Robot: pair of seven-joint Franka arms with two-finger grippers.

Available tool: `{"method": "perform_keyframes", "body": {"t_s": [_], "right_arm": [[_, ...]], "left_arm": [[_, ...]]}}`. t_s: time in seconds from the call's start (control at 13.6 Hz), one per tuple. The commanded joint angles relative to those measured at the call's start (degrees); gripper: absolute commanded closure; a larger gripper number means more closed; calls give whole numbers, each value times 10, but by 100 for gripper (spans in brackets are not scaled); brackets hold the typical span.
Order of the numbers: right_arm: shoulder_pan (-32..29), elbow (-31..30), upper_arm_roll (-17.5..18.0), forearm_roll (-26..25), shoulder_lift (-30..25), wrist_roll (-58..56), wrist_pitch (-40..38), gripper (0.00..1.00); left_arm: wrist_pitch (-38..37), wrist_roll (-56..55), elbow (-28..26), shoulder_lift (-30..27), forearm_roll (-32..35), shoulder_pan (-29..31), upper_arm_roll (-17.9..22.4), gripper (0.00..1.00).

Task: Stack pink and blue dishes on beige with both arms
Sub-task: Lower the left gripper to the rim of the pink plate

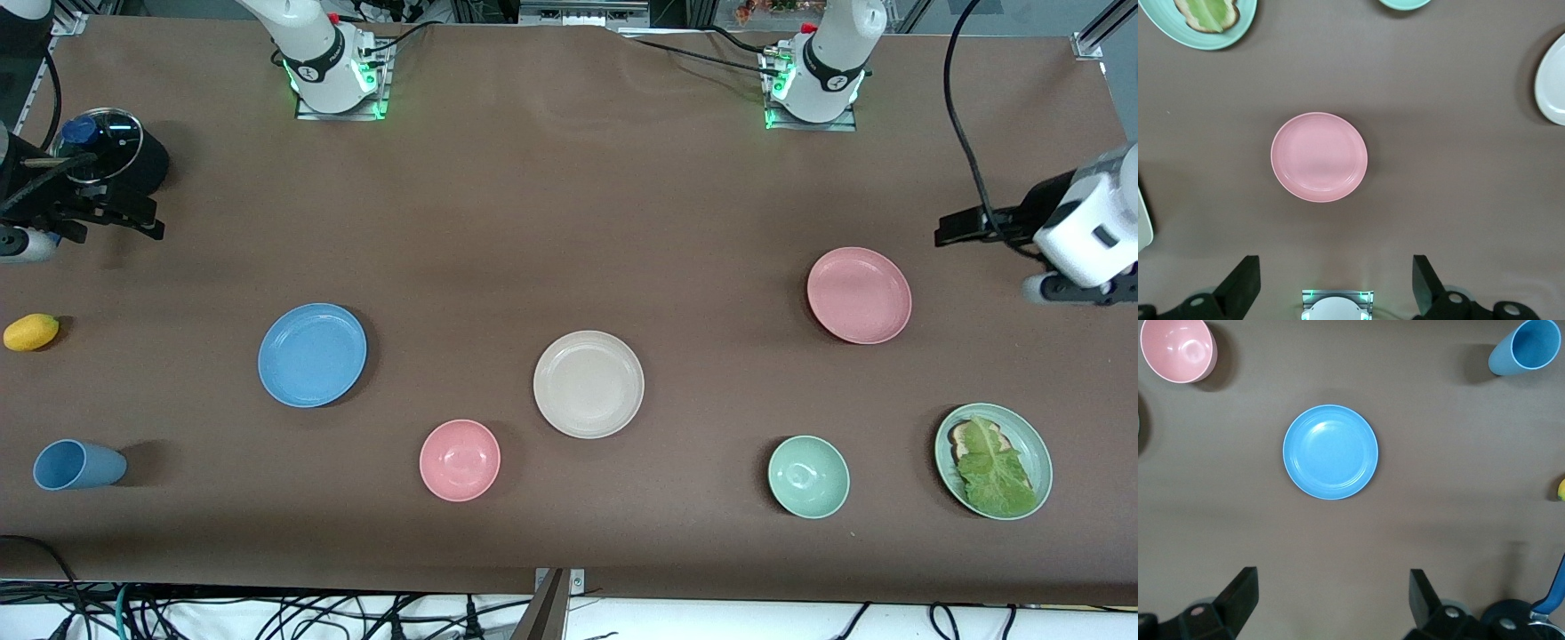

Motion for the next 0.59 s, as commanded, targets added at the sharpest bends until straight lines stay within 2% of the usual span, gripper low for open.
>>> {"method": "perform_keyframes", "body": {"t_s": [0.0, 0.15, 0.37, 0.52], "right_arm": [[-2, 11, 3, -1, 3, 5, -8, 0], [-2, 11, 3, -1, 3, 5, -9, 0], [-2, 11, 3, -1, 3, 5, -8, 0], [-2, 11, 3, -1, 3, 6, -9, 0]], "left_arm": [[-1, -1, 9, 38, 4, -1, -2, 0], [4, -4, 10, 60, 3, -8, -3, 0], [80, -6, 3, 88, 3, -7, -4, 0], [91, -3, 9, 134, 3, -9, -5, 0]]}}
